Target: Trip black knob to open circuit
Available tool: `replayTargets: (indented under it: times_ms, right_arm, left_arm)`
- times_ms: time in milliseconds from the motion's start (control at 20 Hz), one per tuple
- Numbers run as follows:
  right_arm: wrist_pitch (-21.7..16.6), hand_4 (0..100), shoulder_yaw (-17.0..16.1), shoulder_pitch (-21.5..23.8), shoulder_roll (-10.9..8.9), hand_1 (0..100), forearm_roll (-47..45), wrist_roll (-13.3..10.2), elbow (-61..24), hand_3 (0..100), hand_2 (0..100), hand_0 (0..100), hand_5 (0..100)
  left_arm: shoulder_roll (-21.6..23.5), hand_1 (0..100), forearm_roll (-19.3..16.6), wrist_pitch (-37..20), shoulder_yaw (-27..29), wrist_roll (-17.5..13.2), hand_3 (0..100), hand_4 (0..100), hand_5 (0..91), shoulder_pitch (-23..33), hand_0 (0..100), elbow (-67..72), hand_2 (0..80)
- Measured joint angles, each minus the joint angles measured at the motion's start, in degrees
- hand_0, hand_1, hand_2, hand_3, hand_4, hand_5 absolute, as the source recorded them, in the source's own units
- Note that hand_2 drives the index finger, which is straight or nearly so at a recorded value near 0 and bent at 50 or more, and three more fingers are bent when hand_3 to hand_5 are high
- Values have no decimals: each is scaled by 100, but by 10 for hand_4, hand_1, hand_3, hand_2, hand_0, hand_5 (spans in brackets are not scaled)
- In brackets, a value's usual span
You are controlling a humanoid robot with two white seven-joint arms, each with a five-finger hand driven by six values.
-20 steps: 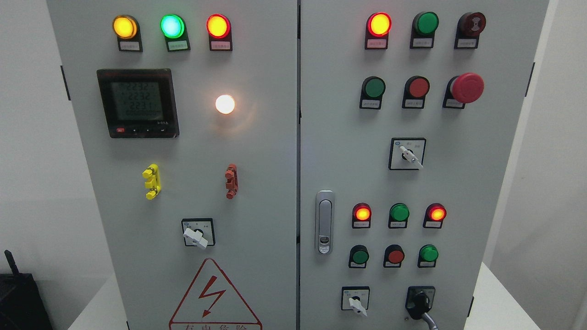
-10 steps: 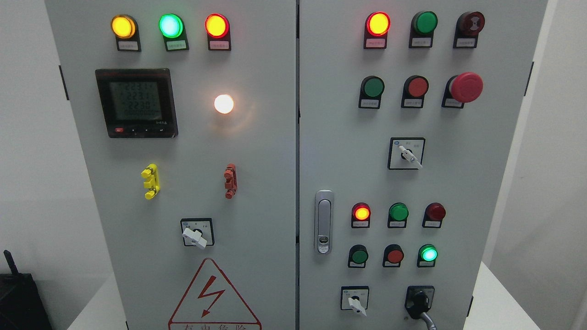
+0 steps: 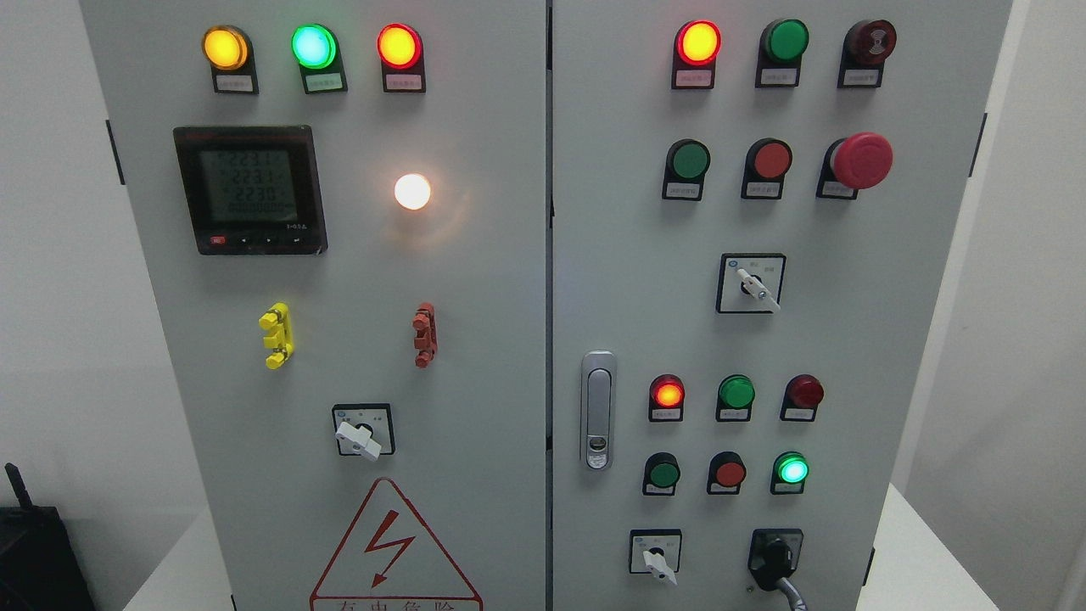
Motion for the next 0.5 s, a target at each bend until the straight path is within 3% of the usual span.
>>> replayTargets:
  times_ms: [500]
  right_arm:
    - [5,1000,6,18,0,0,-177,-2,-27,1000,30,0,978]
  left_arm:
    - [0,389,0,0,1,0,0,0,0,0,120,0,0]
